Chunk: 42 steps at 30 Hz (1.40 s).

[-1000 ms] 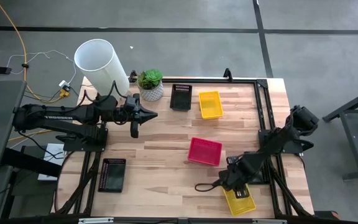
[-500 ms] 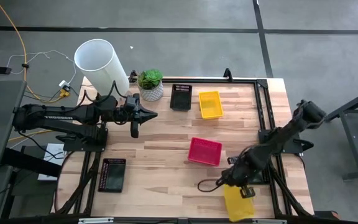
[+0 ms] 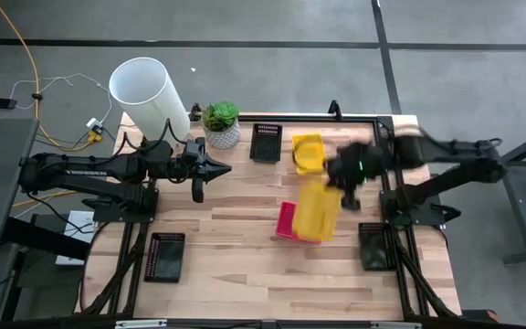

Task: Stack baskets by color
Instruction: Stack the bottom yellow bin on top of the top yellow bin on the table

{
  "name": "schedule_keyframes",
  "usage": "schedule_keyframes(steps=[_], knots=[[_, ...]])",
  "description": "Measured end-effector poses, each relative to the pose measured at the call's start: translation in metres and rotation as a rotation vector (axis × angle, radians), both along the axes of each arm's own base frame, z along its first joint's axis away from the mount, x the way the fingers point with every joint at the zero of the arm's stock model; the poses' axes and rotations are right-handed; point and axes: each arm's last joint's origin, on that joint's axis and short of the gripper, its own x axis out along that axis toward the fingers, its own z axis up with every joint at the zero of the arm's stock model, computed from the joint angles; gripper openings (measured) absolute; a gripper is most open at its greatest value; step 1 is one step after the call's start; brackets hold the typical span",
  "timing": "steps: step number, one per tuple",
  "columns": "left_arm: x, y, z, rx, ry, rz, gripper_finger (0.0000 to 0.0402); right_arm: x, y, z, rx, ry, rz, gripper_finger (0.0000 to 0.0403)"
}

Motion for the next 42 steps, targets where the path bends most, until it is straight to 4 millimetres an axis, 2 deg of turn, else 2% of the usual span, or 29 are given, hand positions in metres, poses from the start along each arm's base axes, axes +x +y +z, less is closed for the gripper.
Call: schedule_keyframes(steps=[4, 8, 13, 17, 22, 28, 37, 42], knots=[[0.000, 0.000, 0.000, 0.002, 0.000, 0.013, 0.0000, 0.011, -0.051, 0.031, -0.274, 0.046, -0.036, 0.0001], [0.000, 0.001, 0.000, 0.001, -0.001, 0.024, 0.0000, 0.029, -0.102, 0.043, -0.401, 0.141, -0.019, 0.0001], [0.000, 0.001, 0.000, -0.023, -0.006, 0.028, 0.0000, 0.055, -0.162, 0.032, -0.487, 0.297, 0.027, 0.0000], [0.000, 0.001, 0.000, -0.024, -0.006, 0.028, 0.0000, 0.073, -0.196, 0.008, -0.449, 0.387, 0.117, 0.0000], [0.000, 0.001, 0.000, -0.047, -0.012, 0.031, 0.0000, 0.089, -0.217, -0.035, -0.352, 0.496, 0.232, 0.0000], [0.000, 0.001, 0.000, -0.065, -0.015, 0.034, 0.0000, 0.097, -0.230, -0.063, -0.274, 0.503, 0.234, 0.0000], [0.000, 0.001, 0.000, -0.041, -0.010, 0.031, 0.0000, 0.097, -0.241, -0.076, -0.238, 0.530, 0.231, 0.0000], [0.000, 0.001, 0.000, -0.041, -0.010, 0.031, 0.0000, 0.102, -0.244, -0.090, -0.189, 0.563, 0.228, 0.0000]])
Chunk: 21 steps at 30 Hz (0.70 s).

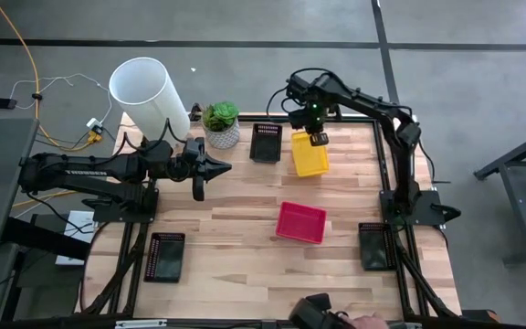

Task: Stack baskets by color
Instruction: Stack the bottom yellow bin on top of the top yellow bin on the table, then stack the bottom left black bin on top of the top black bin on the table

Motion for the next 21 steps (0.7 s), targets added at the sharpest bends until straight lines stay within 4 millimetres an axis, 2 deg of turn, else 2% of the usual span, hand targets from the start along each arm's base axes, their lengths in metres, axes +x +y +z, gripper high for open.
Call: schedule_keyframes(steps=[6, 13, 16, 21], knots=[[0.0000, 0.0000, 0.0000, 0.000, 0.000, 0.000, 0.0000, 0.0032, -0.0018, -0.0078, 0.028, 0.005, -0.032, 0.0000], [0.0000, 0.0000, 0.0000, 0.001, 0.001, 0.000, 0.0000, 0.0038, -0.0026, -0.0077, 0.020, -0.003, -0.031, 0.0006], [0.0000, 0.0000, 0.0000, 0.021, 0.005, -0.003, 0.0000, 0.0041, -0.0031, -0.0077, 0.013, -0.003, -0.042, 0.0038], [0.0000, 0.0000, -0.0001, 0.029, 0.007, -0.004, 0.0000, 0.0036, -0.0050, -0.0071, -0.042, 0.023, -0.081, 0.0131]])
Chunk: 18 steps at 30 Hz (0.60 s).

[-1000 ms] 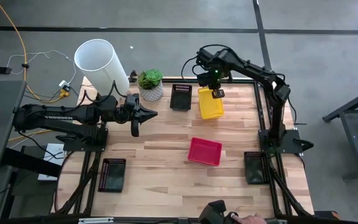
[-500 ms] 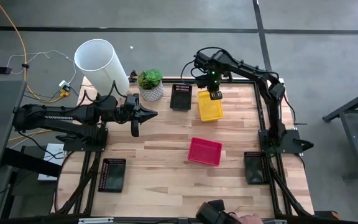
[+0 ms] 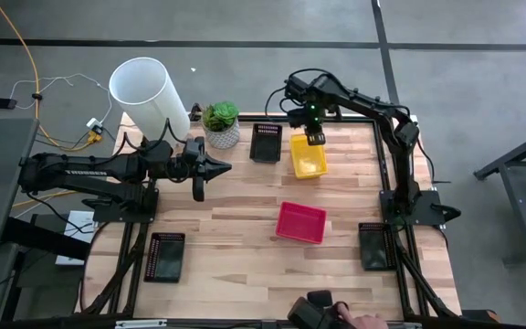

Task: Stack baskets by color
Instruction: Stack the bottom left black bin on top of the top black bin on the table

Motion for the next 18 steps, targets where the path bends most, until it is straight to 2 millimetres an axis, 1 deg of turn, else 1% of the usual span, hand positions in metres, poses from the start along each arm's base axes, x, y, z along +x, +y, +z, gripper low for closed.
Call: schedule_keyframes(steps=[4, 6, 8, 10, 13, 15, 18], knots=[[0.000, 0.000, 0.000, 0.022, 0.005, -0.003, 0.0000, -0.004, 0.001, 0.008, -0.030, -0.007, -0.024, 0.0192], [0.000, 0.000, 0.000, 0.030, 0.007, -0.004, 0.0000, -0.008, 0.001, 0.015, -0.045, -0.017, -0.052, 0.0208], [0.000, 0.000, 0.000, 0.040, 0.009, -0.005, 0.0000, -0.013, 0.001, 0.022, -0.045, -0.039, -0.100, 0.0213], [0.000, 0.000, 0.000, 0.040, 0.009, -0.005, 0.0000, -0.022, 0.001, 0.033, -0.004, -0.084, -0.162, 0.0212], [0.000, 0.000, 0.000, 0.040, 0.009, -0.005, 0.0000, -0.036, 0.002, 0.049, 0.117, -0.178, -0.245, 0.0200], [0.000, 0.000, 0.000, 0.040, 0.009, -0.006, 0.0000, -0.046, 0.005, 0.059, 0.183, -0.229, -0.272, 0.0186], [0.000, -0.001, 0.000, 0.037, 0.008, -0.031, 0.0000, -0.060, 0.015, 0.076, 0.225, -0.251, -0.277, 0.0157]])
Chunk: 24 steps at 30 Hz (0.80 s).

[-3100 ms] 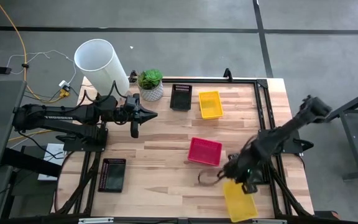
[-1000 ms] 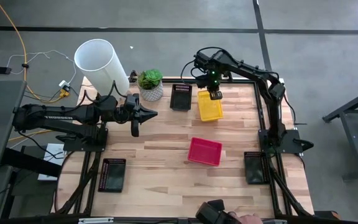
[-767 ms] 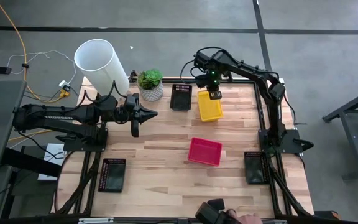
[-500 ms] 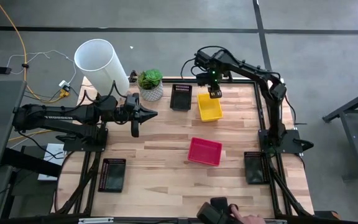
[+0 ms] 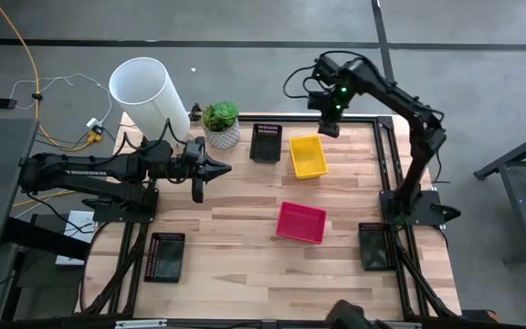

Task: Stack baskets by color
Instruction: Stack the bottom left black bin on top of the top black bin on the table

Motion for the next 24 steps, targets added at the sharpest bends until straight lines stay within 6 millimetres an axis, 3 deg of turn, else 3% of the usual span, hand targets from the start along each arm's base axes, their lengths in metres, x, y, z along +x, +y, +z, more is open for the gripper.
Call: schedule_keyframes(steps=[11, 15, 20, 24], knots=[[-0.011, 0.007, 0.009, 0.008, -0.049, 0.023, 0.0000, -0.032, 0.043, 0.041, 0.068, -0.187, 0.022, 0.0040], [-0.018, 0.009, 0.014, 0.017, -0.080, 0.038, 0.0000, -0.051, 0.070, 0.019, 0.094, -0.300, -0.018, 0.0005], [-0.022, 0.008, 0.017, 0.021, -0.097, 0.039, 0.0000, -0.074, 0.112, -0.020, 0.091, -0.466, -0.136, 0.0009], [-0.022, 0.008, 0.017, 0.021, -0.097, 0.038, 0.0000, -0.082, 0.141, -0.035, 0.128, -0.718, -0.196, 0.0002]])
